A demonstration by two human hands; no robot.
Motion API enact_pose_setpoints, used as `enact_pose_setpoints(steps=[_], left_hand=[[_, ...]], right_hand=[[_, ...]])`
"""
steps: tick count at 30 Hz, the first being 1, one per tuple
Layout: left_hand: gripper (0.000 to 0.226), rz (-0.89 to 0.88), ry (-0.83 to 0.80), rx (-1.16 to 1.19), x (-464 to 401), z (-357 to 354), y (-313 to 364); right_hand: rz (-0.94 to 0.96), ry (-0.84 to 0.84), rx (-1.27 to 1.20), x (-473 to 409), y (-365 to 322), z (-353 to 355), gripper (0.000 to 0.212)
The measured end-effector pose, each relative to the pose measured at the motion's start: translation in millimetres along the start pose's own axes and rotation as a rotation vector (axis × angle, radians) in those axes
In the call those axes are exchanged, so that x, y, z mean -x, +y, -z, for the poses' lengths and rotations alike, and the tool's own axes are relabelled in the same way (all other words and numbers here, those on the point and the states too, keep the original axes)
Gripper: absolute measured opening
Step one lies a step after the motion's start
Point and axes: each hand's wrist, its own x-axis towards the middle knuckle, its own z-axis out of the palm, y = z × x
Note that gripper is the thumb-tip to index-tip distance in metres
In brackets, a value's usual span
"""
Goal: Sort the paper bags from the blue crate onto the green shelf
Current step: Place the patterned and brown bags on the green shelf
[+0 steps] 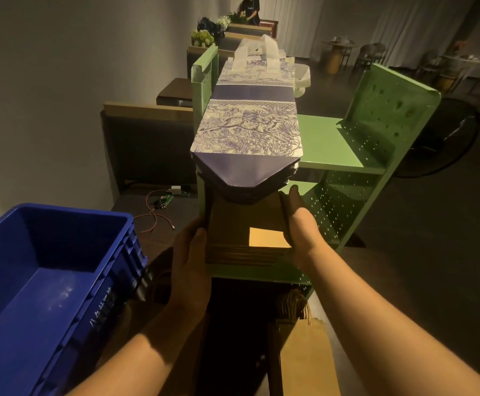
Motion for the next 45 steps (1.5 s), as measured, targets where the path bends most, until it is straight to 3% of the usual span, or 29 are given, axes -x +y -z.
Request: enact_pose_setpoints(steps=[6, 11, 14, 20, 24, 26, 29, 33, 36, 38, 42, 45], left_hand=[[0.036, 0.130, 0.012, -0.019, -3.4, 1.0, -10.3], [0.034, 0.076, 0.021, -0.211, 1.4, 4.2, -13.6], [0.026, 0.135, -0.011, -0.169, 3.4, 3.1, -7.2], [0.043, 0.195, -0.030, -0.094, 19.4, -4.8, 9.9], [0.035, 0.236, -0.010, -0.102, 16.5, -3.4, 13.0], [0.023, 0.224, -0.019, -0.137, 14.8, -3.3, 14.4], [0.027, 0.234, -0.031, -0.173, 13.5, -2.6, 8.7], [0.012, 0.263, 0.016, -0.041, 18.2, -4.4, 10.7], [0.040, 0.320, 0.003, 0.129, 19.5, -10.2, 24.8], [0.039, 0.350, 0.008, 0.134, 11.7, -14.0, 25.0], [0.041, 0.418, 0.077, 0.101, -1.4, -20.8, 18.6], [0.039, 0.443, 0.090, 0.120, -8.6, -24.4, 14.8]], right_hand=[[-0.002, -0.057, -0.002, 16.7, 10.1, -7.6, 0.049], [0.019, -0.046, -0.011, 20.6, 10.5, -13.2, 0.046], [0.022, -0.048, 0.013, 22.3, 10.8, -14.7, 0.043], [0.029, -0.016, -0.029, 37.4, 17.4, -13.0, 0.038], [-0.005, -0.019, -0.058, 40.9, 21.0, -18.7, 0.059], [-0.005, -0.017, -0.073, 44.0, 19.1, -20.0, 0.058], [0.026, 0.012, -0.088, 46.7, 19.1, -19.2, 0.048], [0.046, 0.183, -0.058, 55.7, 25.3, -22.0, 0.051], [-0.007, 0.221, 0.011, 61.9, 31.7, -23.1, 0.052], [-0.026, 0.158, 0.040, 62.3, 34.6, -22.6, 0.057], [-0.051, 0.113, 0.068, 63.2, 33.4, -25.2, 0.087], [-0.050, 0.123, 0.124, 59.0, 31.9, -24.3, 0.056]])
